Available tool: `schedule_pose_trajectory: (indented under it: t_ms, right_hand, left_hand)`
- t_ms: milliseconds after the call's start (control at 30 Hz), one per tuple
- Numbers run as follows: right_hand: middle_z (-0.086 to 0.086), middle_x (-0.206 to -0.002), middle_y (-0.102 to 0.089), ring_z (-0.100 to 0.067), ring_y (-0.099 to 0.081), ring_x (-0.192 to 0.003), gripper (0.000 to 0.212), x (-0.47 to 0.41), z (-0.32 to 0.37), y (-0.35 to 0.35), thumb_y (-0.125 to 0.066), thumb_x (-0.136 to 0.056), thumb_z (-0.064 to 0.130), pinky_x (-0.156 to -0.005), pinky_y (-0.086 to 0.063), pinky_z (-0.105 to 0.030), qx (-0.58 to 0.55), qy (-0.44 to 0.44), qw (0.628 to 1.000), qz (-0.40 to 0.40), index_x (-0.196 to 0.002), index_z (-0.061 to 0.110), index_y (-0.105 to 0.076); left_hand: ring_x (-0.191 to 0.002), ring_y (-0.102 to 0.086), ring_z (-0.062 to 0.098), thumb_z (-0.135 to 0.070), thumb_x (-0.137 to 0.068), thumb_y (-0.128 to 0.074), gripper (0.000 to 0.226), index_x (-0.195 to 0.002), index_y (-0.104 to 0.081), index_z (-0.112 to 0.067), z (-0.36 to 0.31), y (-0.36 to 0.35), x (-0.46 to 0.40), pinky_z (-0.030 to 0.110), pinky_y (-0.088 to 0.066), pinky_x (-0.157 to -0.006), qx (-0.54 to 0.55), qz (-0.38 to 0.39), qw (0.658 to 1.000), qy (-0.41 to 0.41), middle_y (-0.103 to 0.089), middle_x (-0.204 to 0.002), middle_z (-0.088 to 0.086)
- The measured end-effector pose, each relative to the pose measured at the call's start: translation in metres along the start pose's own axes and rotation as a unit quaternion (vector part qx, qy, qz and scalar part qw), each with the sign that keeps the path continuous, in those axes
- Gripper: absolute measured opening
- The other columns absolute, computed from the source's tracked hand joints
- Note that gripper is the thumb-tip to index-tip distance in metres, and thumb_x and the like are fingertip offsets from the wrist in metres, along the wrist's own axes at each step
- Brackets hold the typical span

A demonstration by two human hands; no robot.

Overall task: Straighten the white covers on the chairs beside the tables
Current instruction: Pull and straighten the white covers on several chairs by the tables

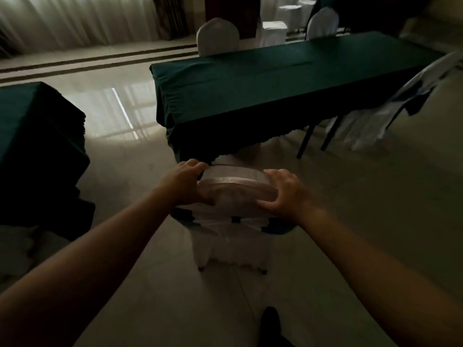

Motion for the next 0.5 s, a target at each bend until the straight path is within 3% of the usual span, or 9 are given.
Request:
schedule_pose_trajectory:
  t_ms: [100, 233, 367, 500]
  right_hand:
    - [-0.009, -0.116, -0.056, -0.033, -0.052, -0.105, 0.063, 0.003, -0.018, -0.021, -0.072, -0.071, 0.054, -0.087, -0.046, -0.042, 0.028, -0.061, 0.995, 0.073, -0.124, 0.025, -0.053]
    - [-0.01, -0.105, -0.06, -0.033, -0.056, -0.093, 0.039, 0.002, -0.028, -0.032, -0.07, -0.076, 0.038, -0.074, -0.047, -0.039, 0.042, -0.067, 0.994, 0.075, -0.109, 0.024, -0.055]
    - [-0.012, -0.099, -0.061, -0.033, -0.056, -0.086, 0.015, -0.005, -0.034, -0.034, -0.058, -0.087, 0.018, -0.068, -0.045, -0.037, 0.056, -0.05, 0.996, 0.047, -0.101, 0.02, -0.054]
    - [-0.012, -0.094, -0.06, -0.033, -0.057, -0.082, 0.011, -0.008, -0.036, -0.032, -0.054, -0.089, 0.015, -0.063, -0.04, -0.034, 0.066, -0.014, 0.997, 0.036, -0.1, 0.019, -0.054]
  left_hand:
    - [-0.095, -0.058, 0.024, -0.061, -0.052, -0.082, 0.071, -0.111, -0.061, -0.026, 0.008, -0.023, -0.002, 0.033, -0.047, -0.075, -0.039, 0.058, 0.997, 0.039, -0.062, -0.107, 0.002]
    - [-0.09, -0.062, 0.027, -0.033, -0.062, -0.083, 0.047, -0.104, -0.065, -0.021, 0.013, -0.039, -0.005, 0.033, -0.046, -0.068, -0.012, 0.037, 0.998, 0.058, -0.068, -0.099, 0.007]
    - [-0.086, -0.064, 0.026, -0.029, -0.069, -0.079, 0.036, -0.102, -0.069, -0.025, 0.009, -0.038, -0.008, 0.03, -0.039, -0.063, -0.038, 0.001, 0.998, 0.059, -0.068, -0.096, 0.004]
    - [-0.084, -0.066, 0.026, -0.035, -0.072, -0.074, 0.033, -0.105, -0.07, -0.032, 0.003, -0.031, -0.007, 0.032, -0.044, -0.062, -0.083, -0.007, 0.995, 0.061, -0.07, -0.096, 0.002]
Point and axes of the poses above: each hand's wrist, its own x-axis away from the middle knuckle, its own y-axis out of the back of the hand, z = x × y, the point moved 6 cm from there along -x, towards the middle knuckle
